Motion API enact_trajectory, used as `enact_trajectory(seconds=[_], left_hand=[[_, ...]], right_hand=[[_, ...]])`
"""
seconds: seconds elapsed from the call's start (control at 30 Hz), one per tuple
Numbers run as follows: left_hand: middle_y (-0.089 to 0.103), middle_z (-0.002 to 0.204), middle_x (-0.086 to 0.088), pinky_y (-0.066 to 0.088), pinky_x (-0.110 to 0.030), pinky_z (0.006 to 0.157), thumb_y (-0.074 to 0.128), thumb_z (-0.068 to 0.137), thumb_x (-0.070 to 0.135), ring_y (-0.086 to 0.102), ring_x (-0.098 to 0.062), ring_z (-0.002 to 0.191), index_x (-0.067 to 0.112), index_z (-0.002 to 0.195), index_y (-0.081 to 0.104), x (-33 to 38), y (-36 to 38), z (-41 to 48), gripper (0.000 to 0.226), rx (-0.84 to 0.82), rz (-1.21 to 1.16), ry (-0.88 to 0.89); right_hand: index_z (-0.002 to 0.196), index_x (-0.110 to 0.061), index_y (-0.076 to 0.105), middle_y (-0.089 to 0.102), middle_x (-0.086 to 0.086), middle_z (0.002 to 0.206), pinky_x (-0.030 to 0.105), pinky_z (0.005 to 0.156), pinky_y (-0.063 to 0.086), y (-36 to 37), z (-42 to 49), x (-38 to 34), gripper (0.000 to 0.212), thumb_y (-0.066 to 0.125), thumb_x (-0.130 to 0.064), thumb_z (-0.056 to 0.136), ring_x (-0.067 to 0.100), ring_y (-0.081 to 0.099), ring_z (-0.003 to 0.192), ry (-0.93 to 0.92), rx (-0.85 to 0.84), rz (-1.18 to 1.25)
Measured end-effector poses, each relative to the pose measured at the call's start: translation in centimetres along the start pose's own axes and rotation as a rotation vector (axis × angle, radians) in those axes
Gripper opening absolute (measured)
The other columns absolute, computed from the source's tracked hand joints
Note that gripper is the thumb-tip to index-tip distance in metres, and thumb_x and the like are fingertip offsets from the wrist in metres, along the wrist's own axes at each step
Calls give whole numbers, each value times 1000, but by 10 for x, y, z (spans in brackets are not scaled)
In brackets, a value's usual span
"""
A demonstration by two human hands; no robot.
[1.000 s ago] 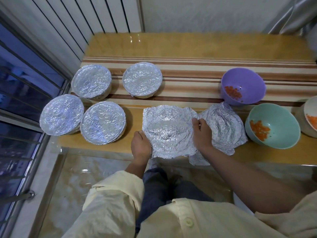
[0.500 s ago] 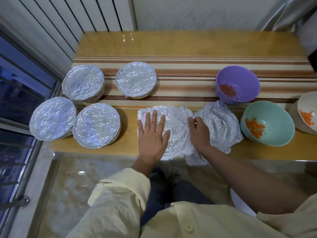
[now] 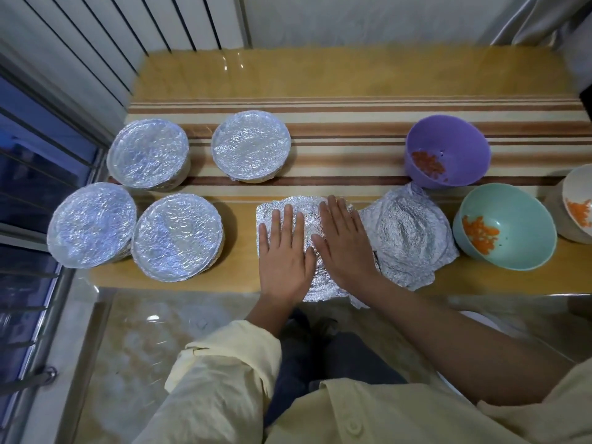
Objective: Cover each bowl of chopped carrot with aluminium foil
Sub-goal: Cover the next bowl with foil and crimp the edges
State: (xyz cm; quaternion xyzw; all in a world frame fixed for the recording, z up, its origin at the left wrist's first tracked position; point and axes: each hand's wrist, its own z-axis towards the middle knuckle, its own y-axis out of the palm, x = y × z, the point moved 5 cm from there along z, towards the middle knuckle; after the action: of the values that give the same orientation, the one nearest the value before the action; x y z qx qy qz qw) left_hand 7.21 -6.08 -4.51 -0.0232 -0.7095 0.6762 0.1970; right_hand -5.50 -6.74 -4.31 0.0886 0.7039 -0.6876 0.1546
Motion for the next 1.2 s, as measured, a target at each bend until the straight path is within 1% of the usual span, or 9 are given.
enact_trajectory(seconds=[0.23, 0.37, 0.57, 0.67, 0.73, 0.83, 0.97, 1.07, 1.2], left_hand=[[23, 162, -20, 15, -45, 123, 31, 98, 39, 19, -33, 152, -1, 154, 26, -6, -4, 0, 69, 87, -163, -87], [31, 159, -19, 12, -30, 121, 33, 97, 32, 28, -31, 147, -4, 152, 29, -13, -6, 0, 66, 161, -387, -142], [45, 148, -17, 23, -29, 116, 28, 96, 34, 39, -27, 137, -2, 149, 35, -21, -3, -2, 65, 202, -666, -304], [48, 142, -16, 28, -27, 112, 27, 97, 36, 42, -24, 131, -1, 149, 37, -23, -2, -3, 65, 228, -729, -345], [50, 141, -14, 28, -24, 110, 26, 96, 36, 44, -22, 130, 0, 147, 40, -23, -3, -4, 64, 248, -767, -369], [51, 140, -13, 30, -23, 110, 26, 95, 37, 45, -21, 130, 2, 147, 41, -23, -4, -4, 65, 261, -807, -400], [50, 141, -11, 33, -26, 109, 27, 96, 37, 46, -21, 129, 5, 148, 40, -25, -1, -5, 62, 250, -842, -443], [47, 143, -12, 30, -24, 110, 30, 98, 29, 43, -21, 133, 3, 148, 38, -25, -1, -4, 57, 236, -843, -456], [37, 149, -13, 27, -34, 119, 27, 94, 42, 36, -22, 139, 0, 147, 37, -27, -5, -3, 69, 227, -842, -438]], right_hand=[[150, -3, 23, 22, 12, 156, 24, 117, 9, -1, 1, 9, 63, 19, -42, 99, 20, 17, 145, 110, 66, 250], [147, -6, 32, 40, 11, 147, 24, 108, 27, -5, 0, 13, 52, 27, -33, 102, 21, 38, 134, 173, 132, 392], [140, -11, 45, 53, 4, 136, 7, 97, 28, -4, 1, 20, 39, 34, -22, 104, 9, 49, 119, 232, 204, 572], [134, -10, 51, 59, -3, 122, 9, 90, 36, -5, 1, 22, 36, 34, -21, 104, 2, 53, 105, 271, 228, 663], [122, -11, 57, 61, -9, 93, 15, 71, 40, -2, 0, 25, 30, 35, -19, 104, -4, 52, 78, 312, 238, 715], [86, -25, 52, 38, -12, 60, 22, 53, 28, 2, -1, 28, 26, 35, -19, 104, 2, 35, 52, 403, 217, 802], [71, -28, 38, 34, -8, 63, 23, 55, 27, 1, -1, 26, 34, 34, -23, 105, 3, 29, 56, 490, 155, 902], [70, -25, 37, 32, -9, 66, 20, 56, 28, 2, -1, 27, 34, 33, -26, 105, 2, 29, 57, 537, 99, 969], [78, -15, 46, 38, -3, 72, 24, 63, 31, 4, -2, 29, 33, 32, -29, 105, 7, 36, 66, 576, 65, 992]])
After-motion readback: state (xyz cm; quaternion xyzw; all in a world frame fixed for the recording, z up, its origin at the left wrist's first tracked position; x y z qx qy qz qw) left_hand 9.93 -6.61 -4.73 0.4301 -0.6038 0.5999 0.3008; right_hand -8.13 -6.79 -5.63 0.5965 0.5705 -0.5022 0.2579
